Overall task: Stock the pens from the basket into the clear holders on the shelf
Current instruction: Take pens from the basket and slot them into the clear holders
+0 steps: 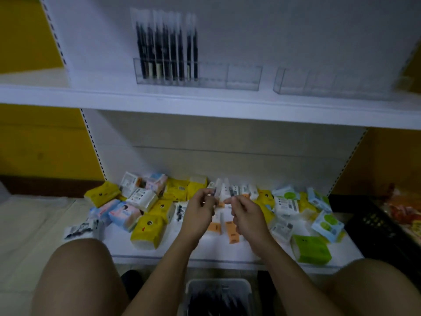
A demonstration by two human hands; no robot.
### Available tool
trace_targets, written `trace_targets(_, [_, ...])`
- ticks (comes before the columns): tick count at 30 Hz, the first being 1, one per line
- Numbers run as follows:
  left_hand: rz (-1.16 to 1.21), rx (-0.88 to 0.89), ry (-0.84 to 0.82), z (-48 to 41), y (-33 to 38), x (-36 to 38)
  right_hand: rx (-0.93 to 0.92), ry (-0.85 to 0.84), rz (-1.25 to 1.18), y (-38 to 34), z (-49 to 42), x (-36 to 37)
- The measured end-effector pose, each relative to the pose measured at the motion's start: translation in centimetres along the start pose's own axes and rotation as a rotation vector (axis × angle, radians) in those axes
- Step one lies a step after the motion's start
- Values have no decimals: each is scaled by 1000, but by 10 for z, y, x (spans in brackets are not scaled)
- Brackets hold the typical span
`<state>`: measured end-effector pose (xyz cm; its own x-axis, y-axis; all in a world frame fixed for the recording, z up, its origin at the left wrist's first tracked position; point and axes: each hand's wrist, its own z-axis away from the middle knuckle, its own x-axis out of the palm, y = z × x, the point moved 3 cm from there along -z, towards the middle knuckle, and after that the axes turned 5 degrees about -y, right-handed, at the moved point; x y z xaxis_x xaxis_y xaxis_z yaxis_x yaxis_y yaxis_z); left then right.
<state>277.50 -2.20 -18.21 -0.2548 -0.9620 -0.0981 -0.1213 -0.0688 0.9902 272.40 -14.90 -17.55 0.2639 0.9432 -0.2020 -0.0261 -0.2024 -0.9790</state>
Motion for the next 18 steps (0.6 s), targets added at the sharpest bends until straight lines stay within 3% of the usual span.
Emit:
trace_targets(5, [-22,217,8,-4,63,-10,-133,-7,-122,-61,3,-8])
trace_targets(9, [-37,340,4,-9,109,-19,-277,16,0,-105,0,-15])
trace_targets(18, [115,404,1,-17,196,-39,-476,73,-25,-197,-8,-18])
